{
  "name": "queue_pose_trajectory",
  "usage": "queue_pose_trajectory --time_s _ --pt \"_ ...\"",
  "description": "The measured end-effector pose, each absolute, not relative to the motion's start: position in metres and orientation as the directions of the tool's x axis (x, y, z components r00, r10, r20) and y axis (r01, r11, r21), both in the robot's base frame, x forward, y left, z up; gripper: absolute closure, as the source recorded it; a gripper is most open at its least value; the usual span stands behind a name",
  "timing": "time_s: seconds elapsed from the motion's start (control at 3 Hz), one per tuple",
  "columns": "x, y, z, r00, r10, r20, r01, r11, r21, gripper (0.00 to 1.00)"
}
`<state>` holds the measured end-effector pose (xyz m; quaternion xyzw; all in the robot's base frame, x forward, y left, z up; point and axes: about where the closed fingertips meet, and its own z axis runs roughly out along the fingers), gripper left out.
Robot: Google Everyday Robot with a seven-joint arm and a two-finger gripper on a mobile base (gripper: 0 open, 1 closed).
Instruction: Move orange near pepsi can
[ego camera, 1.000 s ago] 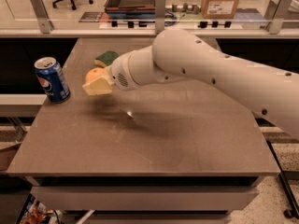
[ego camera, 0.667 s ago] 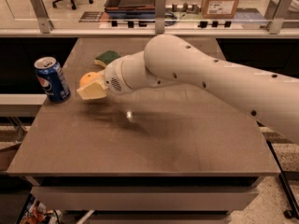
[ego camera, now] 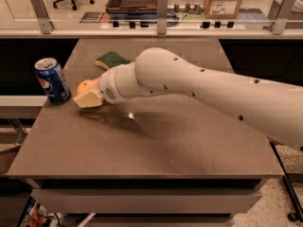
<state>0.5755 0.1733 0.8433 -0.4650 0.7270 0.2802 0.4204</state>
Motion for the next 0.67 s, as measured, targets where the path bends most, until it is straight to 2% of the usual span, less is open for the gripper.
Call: queue_pose_trajectory --time_s 0.33,0.67 --pt "0.5747 0.1745 0.8441 -0.212 -0.441 -0.872 -0.913 0.408 0.016 0.82" --pt "0.5736 0.1762 0.8443 -0.21 -0.442 -0.872 -0.914 0.405 0.015 0.58"
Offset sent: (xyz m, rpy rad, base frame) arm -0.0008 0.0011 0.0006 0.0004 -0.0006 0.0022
